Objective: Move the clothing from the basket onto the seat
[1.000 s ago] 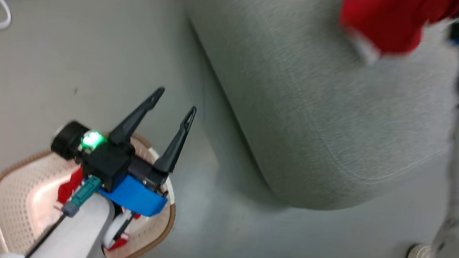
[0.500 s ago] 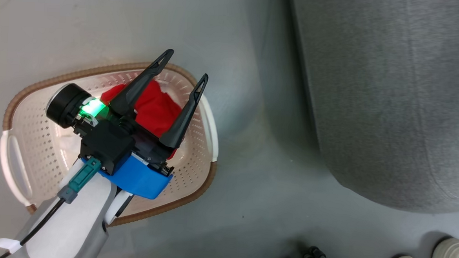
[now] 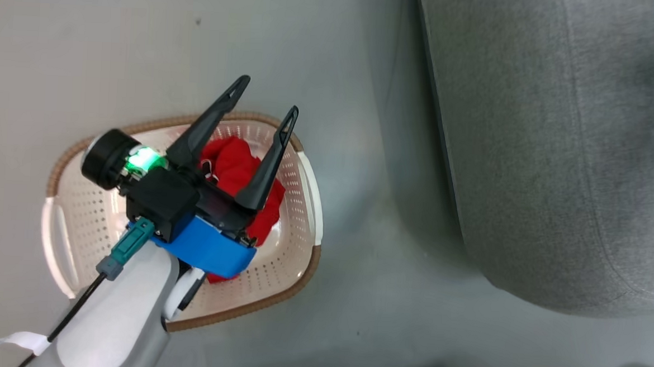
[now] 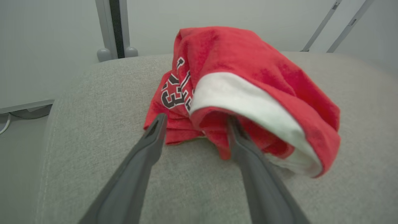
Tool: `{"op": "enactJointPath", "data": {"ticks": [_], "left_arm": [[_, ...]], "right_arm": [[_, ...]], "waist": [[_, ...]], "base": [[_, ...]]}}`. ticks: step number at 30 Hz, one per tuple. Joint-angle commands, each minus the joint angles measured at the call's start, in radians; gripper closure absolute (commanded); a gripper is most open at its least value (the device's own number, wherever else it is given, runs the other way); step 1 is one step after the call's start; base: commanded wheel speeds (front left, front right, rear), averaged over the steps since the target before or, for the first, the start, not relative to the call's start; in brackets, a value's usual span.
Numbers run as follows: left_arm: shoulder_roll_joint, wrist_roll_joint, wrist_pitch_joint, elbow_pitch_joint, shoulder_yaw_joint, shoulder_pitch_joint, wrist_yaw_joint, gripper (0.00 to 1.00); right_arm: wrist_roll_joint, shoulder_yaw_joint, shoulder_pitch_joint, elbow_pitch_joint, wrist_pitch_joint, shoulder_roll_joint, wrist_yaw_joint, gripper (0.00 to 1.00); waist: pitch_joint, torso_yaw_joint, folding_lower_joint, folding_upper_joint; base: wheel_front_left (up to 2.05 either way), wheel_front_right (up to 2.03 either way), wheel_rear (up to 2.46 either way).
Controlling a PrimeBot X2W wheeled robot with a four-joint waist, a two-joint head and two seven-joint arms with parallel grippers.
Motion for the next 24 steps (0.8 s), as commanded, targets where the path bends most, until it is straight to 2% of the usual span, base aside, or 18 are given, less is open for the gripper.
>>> {"op": "enactJointPath", "data": {"ticks": [1, 5, 10, 11, 12, 16, 24], "left_arm": [[-0.012, -0.007, -0.005, 0.014, 0.01, 0.025, -0.003, 0.0], [-0.053, -0.025, -0.005, 0.046, 0.048, 0.083, -0.005, 0.0], [-0.1, -0.041, -0.005, 0.086, 0.119, 0.189, -0.007, 0.0], [-0.1, -0.041, -0.005, 0.086, 0.119, 0.189, -0.007, 0.0], [-0.113, -0.043, -0.005, 0.105, 0.155, 0.236, -0.008, 0.0], [-0.132, -0.042, -0.005, 0.132, 0.233, 0.31, -0.007, 0.0], [-0.159, -0.017, -0.005, 0.174, 0.335, 0.409, -0.008, 0.0]], "right_arm": [[-0.003, 0.031, 0.046, 0.003, -0.009, -0.001, 0.0, 0.0], [0.037, 0.114, 0.15, -0.022, -0.015, 0.016, 0.0, 0.0], [0.1, 0.233, 0.321, -0.122, -0.017, 0.038, 0.0, 0.0], [0.1, 0.233, 0.321, -0.122, -0.017, 0.038, 0.0, 0.0], [0.125, 0.282, 0.399, -0.182, -0.016, 0.055, 0.0, 0.0], [0.155, 0.37, 0.545, -0.316, -0.008, 0.08, 0.0, 0.0], [0.163, 0.442, 0.812, -0.598, 0.049, 0.126, 0.0, 0.0]], "waist": [[-0.087, 0.017, -0.0001, 0.0], [-0.212, 0.034, -0.0001, 0.0], [-0.38, 0.052, -0.0001, 0.0], [-0.38, 0.052, -0.0001, 0.0], [-0.435, 0.059, -0.0001, 0.0], [-0.509, 0.067, -0.0001, 0.0], [-0.611, 0.129, -0.0001, 0.0]], "base": [[0.0, 0.0, 0.0], [0.0, 0.0, 0.0], [0.0, 0.0, 0.0], [0.0, 0.0, 0.0], [0.0, 0.0, 0.0], [0.0, 0.0, 0.0], [0.0, 0.0, 0.0]]}}
